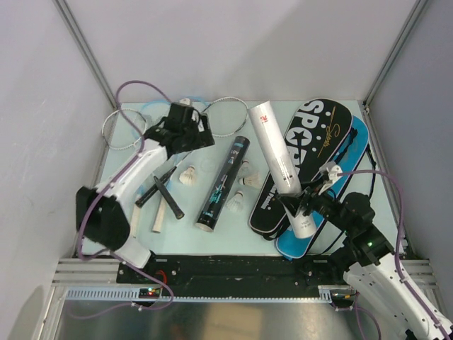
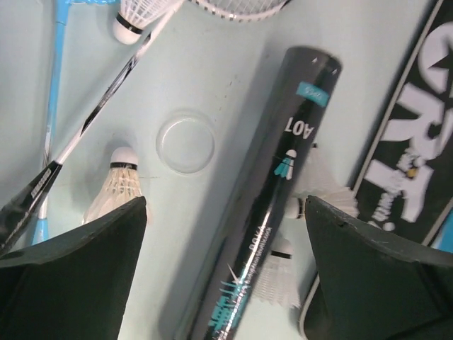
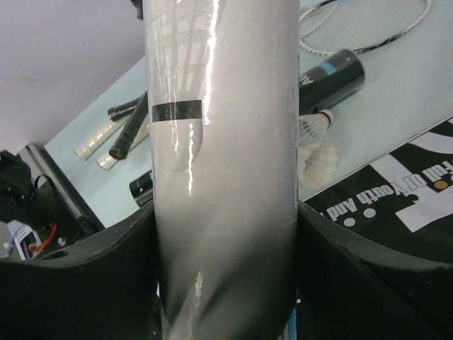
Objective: Pack up the badminton gear
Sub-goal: Place the lid at the center of the board, then pick up the shuttlecock at the center of the board.
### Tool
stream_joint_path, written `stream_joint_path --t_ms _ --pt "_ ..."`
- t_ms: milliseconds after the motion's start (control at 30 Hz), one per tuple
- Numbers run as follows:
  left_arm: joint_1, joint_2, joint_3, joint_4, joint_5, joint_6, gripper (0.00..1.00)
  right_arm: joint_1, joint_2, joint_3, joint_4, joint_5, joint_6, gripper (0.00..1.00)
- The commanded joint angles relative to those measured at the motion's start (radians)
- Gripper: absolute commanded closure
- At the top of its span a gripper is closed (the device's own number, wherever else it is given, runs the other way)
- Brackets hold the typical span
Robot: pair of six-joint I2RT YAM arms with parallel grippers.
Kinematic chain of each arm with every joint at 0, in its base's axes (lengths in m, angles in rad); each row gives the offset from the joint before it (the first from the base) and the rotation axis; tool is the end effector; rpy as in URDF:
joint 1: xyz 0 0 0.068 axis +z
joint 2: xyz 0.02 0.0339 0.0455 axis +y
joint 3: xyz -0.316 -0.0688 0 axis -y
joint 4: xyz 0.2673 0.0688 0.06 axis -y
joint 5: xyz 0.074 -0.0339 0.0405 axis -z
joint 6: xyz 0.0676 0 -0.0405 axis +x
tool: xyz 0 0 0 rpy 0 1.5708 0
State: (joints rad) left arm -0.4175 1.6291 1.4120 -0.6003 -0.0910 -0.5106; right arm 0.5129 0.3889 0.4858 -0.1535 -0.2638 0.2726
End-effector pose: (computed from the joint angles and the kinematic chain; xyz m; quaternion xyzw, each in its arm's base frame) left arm 0.3764 -0.1602 0.3269 -0.0599 0.9271 -0.1266 0.3475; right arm 0.1019 0.0776 0.3110 -0.1760 0.7045 0.3489 0.5924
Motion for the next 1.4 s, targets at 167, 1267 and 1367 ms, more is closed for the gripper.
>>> stream_joint_path --t_ms 167,1267,1367 --pt "0.11 -0.293 -0.259 0.13 0.005 -0.295 0.0 0.05 0.045 -0.022 0.169 -0.081 -0.093 0.56" --pt "0.167 -0.384 -0.821 0.812 -0.024 -0.638 0.15 0.152 0.123 -0.027 0.266 -0.067 -0.108 0.56" --pt "0.133 -0.402 -0.779 0.808 -0.042 -0.54 0.16 0.153 0.122 -0.027 0.266 -0.063 -0.112 0.56"
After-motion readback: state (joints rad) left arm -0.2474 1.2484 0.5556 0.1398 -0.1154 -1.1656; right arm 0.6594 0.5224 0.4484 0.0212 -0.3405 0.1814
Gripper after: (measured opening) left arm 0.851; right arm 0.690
